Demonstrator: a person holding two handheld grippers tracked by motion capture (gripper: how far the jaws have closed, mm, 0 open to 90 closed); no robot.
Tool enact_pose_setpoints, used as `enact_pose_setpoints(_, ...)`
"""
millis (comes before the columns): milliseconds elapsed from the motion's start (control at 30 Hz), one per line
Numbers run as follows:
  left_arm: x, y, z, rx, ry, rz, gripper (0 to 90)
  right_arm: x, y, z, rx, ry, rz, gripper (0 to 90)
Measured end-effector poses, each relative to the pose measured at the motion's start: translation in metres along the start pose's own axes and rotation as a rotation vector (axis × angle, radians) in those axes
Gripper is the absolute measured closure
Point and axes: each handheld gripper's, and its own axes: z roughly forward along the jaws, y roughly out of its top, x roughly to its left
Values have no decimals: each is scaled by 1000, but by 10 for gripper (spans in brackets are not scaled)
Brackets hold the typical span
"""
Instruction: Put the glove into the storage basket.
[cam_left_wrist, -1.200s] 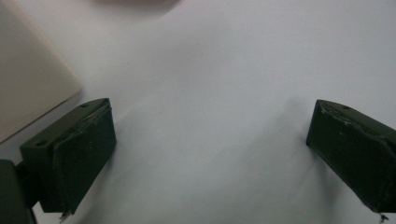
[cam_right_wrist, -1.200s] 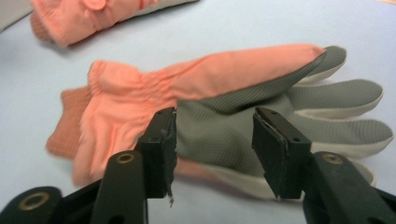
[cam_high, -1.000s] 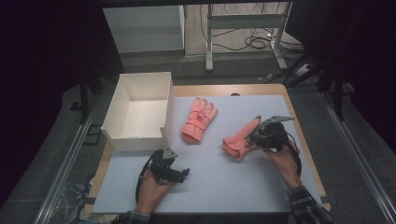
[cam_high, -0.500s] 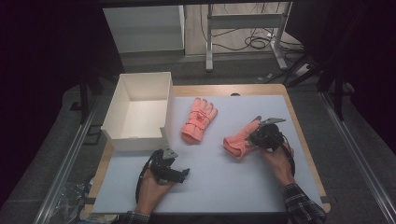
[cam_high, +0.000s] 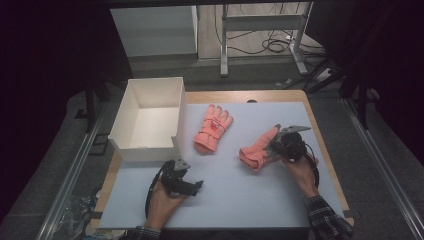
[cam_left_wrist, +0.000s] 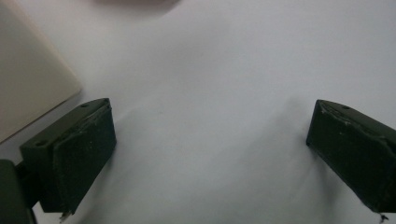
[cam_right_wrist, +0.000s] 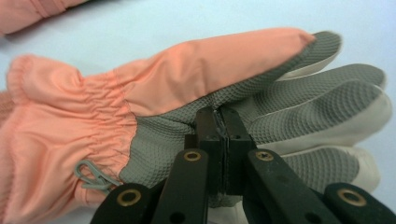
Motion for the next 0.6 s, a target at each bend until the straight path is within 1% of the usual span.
enact_pose_setpoints(133, 0, 0, 0, 0, 0, 0, 14, 0, 0, -6, -12, 25, -28, 886)
enact_pose_setpoints(200, 0, 0, 0, 0, 0, 0, 14, 0, 1, -9, -24, 37, -34, 886)
enact_pose_setpoints(233, 0, 0, 0, 0, 0, 0, 13, 1, 1, -12, -34, 53, -37, 887)
enact_pose_setpoints(333, 0, 0, 0, 0, 0, 0, 14, 5, 6, -21, -59, 100, -68, 886)
enact_pose_setpoints(367, 0, 0, 0, 0, 0, 0, 14, 5, 6, -21, -59, 100, -68, 886)
enact_pose_setpoints(400, 0, 0, 0, 0, 0, 0, 14, 6, 7, -23, -64, 111, -82, 886)
enact_pose_setpoints(433, 0, 0, 0, 0, 0, 0, 14, 11, 10, -27, -72, 143, -108, 886)
enact_pose_setpoints(467, 0, 0, 0, 1, 1, 0, 14, 13, 11, -28, -75, 160, -125, 886)
enact_pose_setpoints(500, 0, 0, 0, 1, 1, 0, 14, 13, 11, -28, -75, 160, -125, 886)
enact_pose_setpoints(533, 0, 0, 0, 0, 0, 0, 14, 19, 13, -30, -76, 198, -160, 886)
enact_pose_setpoints(567, 0, 0, 0, 0, 0, 0, 13, 19, 13, -30, -76, 198, -160, 886)
enact_pose_setpoints(600, 0, 0, 0, 0, 0, 1, 14, 26, 15, -30, -72, 240, -199, 886)
